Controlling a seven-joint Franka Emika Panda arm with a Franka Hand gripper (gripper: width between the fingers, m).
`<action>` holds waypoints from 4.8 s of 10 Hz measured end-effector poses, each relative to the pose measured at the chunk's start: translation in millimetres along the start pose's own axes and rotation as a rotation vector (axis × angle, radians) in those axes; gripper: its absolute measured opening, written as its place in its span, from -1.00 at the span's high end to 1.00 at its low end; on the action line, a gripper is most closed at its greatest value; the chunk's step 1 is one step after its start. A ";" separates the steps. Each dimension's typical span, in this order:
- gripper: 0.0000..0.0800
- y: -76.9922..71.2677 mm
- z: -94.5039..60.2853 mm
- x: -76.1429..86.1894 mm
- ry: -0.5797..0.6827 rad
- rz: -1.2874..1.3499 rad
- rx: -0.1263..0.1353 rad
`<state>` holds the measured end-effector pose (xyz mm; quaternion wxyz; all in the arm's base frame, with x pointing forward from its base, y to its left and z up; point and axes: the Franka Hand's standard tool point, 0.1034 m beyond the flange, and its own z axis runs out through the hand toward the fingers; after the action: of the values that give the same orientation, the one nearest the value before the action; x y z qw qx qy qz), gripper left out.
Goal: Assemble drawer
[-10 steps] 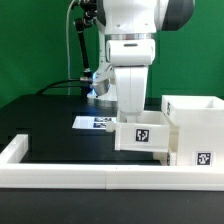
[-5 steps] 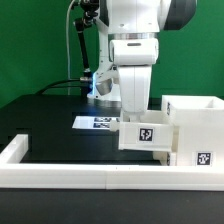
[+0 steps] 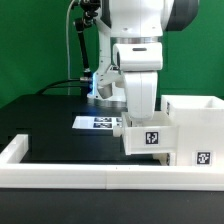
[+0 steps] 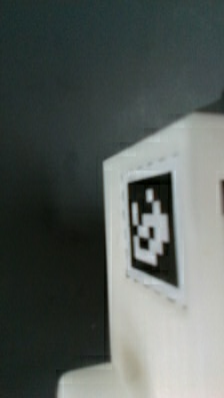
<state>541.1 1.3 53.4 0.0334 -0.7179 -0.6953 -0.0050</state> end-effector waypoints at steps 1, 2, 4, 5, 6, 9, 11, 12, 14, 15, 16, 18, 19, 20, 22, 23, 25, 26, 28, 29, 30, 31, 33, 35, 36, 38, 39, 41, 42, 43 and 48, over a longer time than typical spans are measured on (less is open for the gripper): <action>0.90 0.1 0.1 -0.1 0.000 0.000 -0.001; 0.90 0.2 0.1 -0.3 0.000 0.001 -0.001; 0.90 0.4 0.0 -0.6 0.000 0.001 -0.002; 0.90 0.6 0.5 0.5 0.000 -0.009 -0.009; 0.90 1.0 0.8 0.2 -0.008 -0.023 -0.016; 0.90 3.1 1.2 -4.3 -0.013 -0.029 -0.039; 0.90 3.2 1.1 -4.4 -0.013 -0.028 -0.039; 0.90 3.4 1.0 -4.3 -0.013 -0.027 -0.039; 0.90 3.9 0.6 0.2 -0.017 -0.019 -0.033; 0.90 3.2 1.1 0.0 -0.025 -0.025 -0.029; 0.90 3.4 1.2 -1.5 -0.025 -0.023 -0.032; 0.90 2.3 0.4 -3.7 -0.028 -0.020 -0.009; 0.90 3.3 0.0 -3.8 -0.028 -0.019 -0.012; 0.90 3.2 0.1 -4.0 -0.028 -0.019 -0.012; 0.90 2.4 0.5 -3.7 -0.028 -0.023 -0.013; 0.90 1.7 0.7 -3.7 -0.028 -0.024 -0.013; 0.90 1.7 0.8 -1.2 -0.027 -0.029 -0.019; 0.90 1.5 1.1 0.0 -0.026 -0.031 -0.021; 0.90 2.0 1.6 3.6 -0.025 -0.033 -0.021; 0.90 2.9 1.7 5.3 -0.025 -0.031 -0.023; 0.90 3.8 1.3 8.5 -0.024 -0.028 -0.024; 0.90 4.1 1.1 10.7 -0.023 -0.026 -0.026; 0.90 4.9 0.6 12.5 -0.028 -0.018 -0.029; 0.90 5.4 0.5 12.5 -0.029 -0.022 -0.031; 0.90 5.4 0.4 12.3 -0.029 -0.021 -0.031; 0.89 4.9 0.8 12.1 -0.029 -0.021 -0.030; 0.34 4.9 0.8 12.1 -0.029 -0.020 -0.030; 0.00 4.5 0.7 13.6 -0.029 -0.021 -0.026; -0.47 5.1 0.0 13.1 -0.029 -0.020 -0.026; -0.47 6.9 -2.2 11.7 -0.030 -0.017 -0.029; -0.62 35.4 -35.4 5.6 -0.048 0.006 -0.011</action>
Offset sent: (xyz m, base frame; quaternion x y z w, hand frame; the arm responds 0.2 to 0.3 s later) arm 0.0000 0.0000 0.0000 0.0000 0.0000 0.0000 1.0000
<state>578.0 3.8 87.6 0.0127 -0.7200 -0.6938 0.0085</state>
